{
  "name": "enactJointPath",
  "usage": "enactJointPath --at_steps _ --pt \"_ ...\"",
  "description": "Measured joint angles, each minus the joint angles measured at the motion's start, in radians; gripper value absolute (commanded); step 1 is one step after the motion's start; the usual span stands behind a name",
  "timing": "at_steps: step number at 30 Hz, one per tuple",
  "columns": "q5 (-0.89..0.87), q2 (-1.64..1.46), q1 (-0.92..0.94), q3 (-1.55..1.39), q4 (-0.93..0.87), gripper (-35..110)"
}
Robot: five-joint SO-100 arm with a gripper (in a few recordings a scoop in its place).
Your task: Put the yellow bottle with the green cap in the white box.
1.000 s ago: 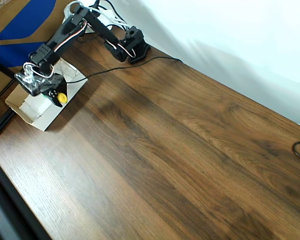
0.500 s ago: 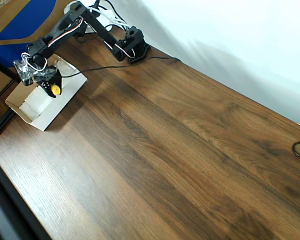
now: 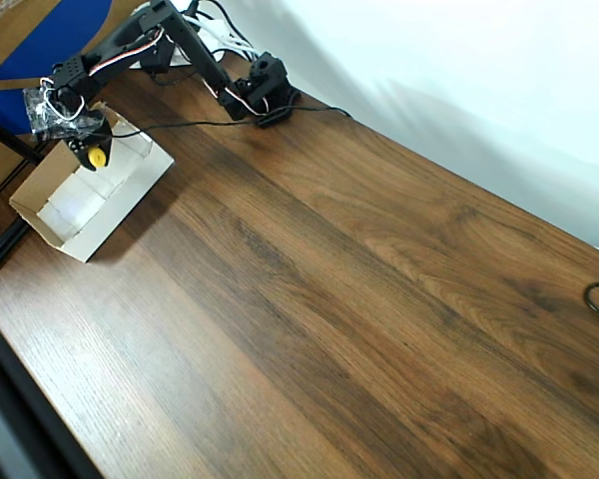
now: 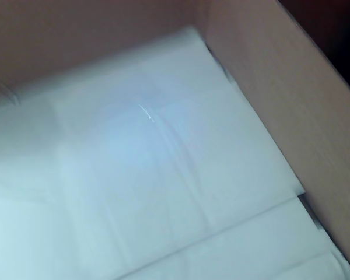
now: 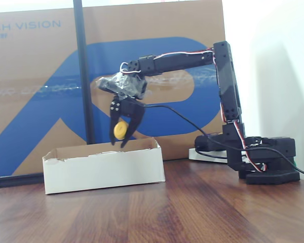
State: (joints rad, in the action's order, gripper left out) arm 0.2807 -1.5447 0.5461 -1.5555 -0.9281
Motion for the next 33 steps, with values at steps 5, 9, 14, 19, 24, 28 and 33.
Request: enactJointPath --at_steps 5,9,14,19,24,28,33 --pt "0.006 -0.006 0.003 -0.055 0.026 0" --pt "0.018 -0.006 -0.009 -0.075 0.048 0" --pt "0.006 -0.008 0.008 -0.104 0.089 0" --pt "-0.029 0.020 0.051 -0.067 0.097 0" --pt "-0.044 0.137 0.037 0.106 0.028 0" --pt "-0.066 0.189 0.048 0.192 0.023 0" --pt "-0.069 0.241 0.052 0.232 0.026 0"
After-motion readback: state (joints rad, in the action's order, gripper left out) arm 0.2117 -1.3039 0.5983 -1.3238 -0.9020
